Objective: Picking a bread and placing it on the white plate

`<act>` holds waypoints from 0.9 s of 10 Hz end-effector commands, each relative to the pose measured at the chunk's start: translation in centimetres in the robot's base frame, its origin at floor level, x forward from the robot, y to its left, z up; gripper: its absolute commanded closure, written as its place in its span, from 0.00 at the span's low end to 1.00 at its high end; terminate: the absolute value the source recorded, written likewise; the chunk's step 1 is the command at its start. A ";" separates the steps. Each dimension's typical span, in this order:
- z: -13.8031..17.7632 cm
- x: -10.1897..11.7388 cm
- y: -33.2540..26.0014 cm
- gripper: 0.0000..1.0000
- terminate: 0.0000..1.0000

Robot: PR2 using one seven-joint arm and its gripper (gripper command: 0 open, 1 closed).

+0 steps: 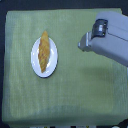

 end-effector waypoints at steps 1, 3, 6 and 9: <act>-0.4 0.3 -7.3 0.00 0.00; -0.5 0.0 -8.5 0.00 0.00; -0.3 0.0 -7.7 0.00 0.00; -0.4 1.0 -8.6 0.00 0.00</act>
